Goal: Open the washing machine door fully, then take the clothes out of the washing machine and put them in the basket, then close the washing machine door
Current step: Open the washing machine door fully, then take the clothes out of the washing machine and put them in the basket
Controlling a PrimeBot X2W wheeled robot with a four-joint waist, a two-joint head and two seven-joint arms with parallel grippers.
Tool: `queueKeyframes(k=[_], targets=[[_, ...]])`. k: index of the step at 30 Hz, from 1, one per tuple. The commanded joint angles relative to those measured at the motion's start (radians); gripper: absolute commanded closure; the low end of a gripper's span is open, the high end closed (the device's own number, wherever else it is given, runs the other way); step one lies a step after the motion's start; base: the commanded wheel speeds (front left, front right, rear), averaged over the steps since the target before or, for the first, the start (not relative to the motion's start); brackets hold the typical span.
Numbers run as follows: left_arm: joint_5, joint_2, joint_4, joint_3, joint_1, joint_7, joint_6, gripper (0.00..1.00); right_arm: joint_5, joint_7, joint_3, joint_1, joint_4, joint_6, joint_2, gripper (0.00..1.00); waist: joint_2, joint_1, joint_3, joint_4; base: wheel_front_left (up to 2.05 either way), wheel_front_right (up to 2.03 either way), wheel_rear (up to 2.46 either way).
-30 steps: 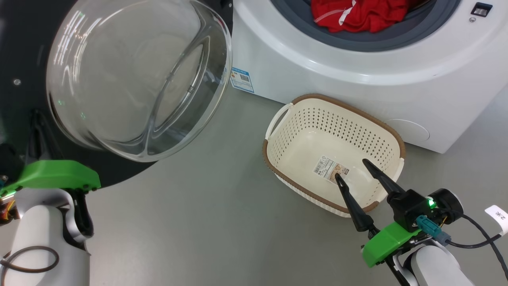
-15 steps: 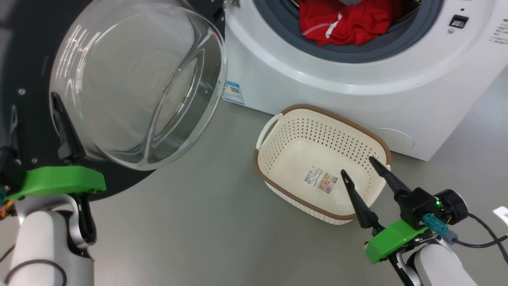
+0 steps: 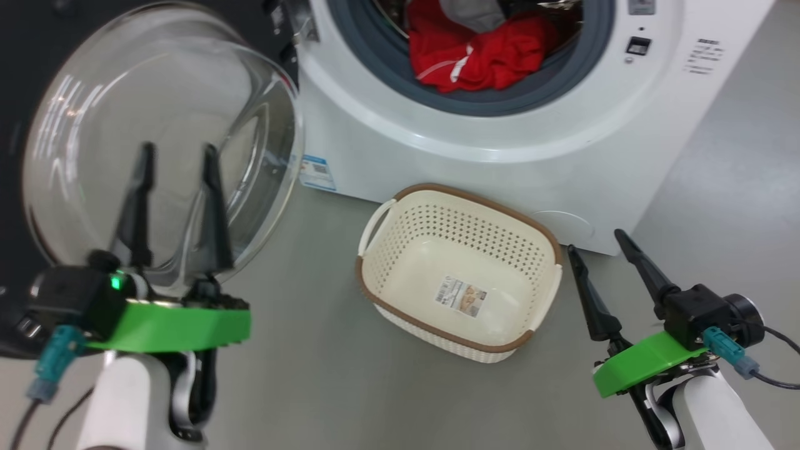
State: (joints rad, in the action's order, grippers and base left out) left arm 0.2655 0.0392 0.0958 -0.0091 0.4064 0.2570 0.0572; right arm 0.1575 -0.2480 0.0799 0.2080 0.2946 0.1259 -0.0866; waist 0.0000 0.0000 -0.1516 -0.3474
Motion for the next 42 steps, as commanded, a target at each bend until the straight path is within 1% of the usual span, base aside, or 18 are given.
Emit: queueKeyframes(k=[1, 5, 9, 14, 18, 24, 32, 42], targets=[[0.003, 0.020, -0.021, 0.019, -0.010, 0.005, 0.008, 0.00, 0.004, -0.013, 0.012, 0.002, -0.030, 0.005, 0.006, 0.00, 0.0000, 0.0000, 0.023, 0.036, 0.00, 0.00, 0.00], [0.044, 0.018, 0.009, -0.019, -0.027, 0.000, 0.033, 0.00, -0.001, -0.013, -0.024, -0.006, -0.045, 0.005, 0.012, 0.00, 0.0000, 0.0000, 0.037, 0.083, 0.00, 0.00, 0.00], [0.082, 0.022, 0.036, -0.038, -0.047, -0.001, 0.048, 0.00, -0.004, -0.013, -0.047, -0.024, -0.068, 0.005, 0.019, 0.00, 0.0000, 0.0000, 0.055, 0.140, 0.00, 0.00, 0.00], [0.069, 0.055, 0.061, -0.049, -0.082, 0.000, 0.054, 0.00, -0.002, -0.014, -0.056, -0.053, -0.095, 0.005, 0.026, 0.00, 0.0000, 0.0000, 0.076, 0.220, 0.00, 0.00, 0.00], [0.051, 0.074, 0.076, -0.052, -0.121, 0.001, 0.049, 0.00, 0.000, -0.014, -0.058, -0.077, -0.115, 0.005, 0.030, 0.00, 0.0000, 0.0000, 0.088, 0.279, 0.00, 0.00, 0.00], [0.040, 0.090, 0.084, -0.048, -0.182, 0.003, 0.045, 0.00, -0.003, -0.014, -0.075, -0.107, -0.141, 0.005, 0.032, 0.00, 0.0000, 0.0000, 0.106, 0.350, 0.00, 0.00, 0.00], [0.033, 0.097, 0.088, -0.030, -0.248, 0.004, 0.030, 0.00, -0.013, -0.014, -0.075, -0.141, -0.177, 0.005, 0.033, 0.00, 0.0000, 0.0000, 0.132, 0.400, 0.00, 0.00, 0.00], [0.027, 0.105, 0.096, -0.012, -0.305, 0.005, 0.026, 0.00, -0.012, -0.014, -0.108, -0.194, -0.209, 0.005, 0.032, 0.00, 0.0000, 0.0000, 0.163, 0.414, 0.00, 0.00, 0.00]])
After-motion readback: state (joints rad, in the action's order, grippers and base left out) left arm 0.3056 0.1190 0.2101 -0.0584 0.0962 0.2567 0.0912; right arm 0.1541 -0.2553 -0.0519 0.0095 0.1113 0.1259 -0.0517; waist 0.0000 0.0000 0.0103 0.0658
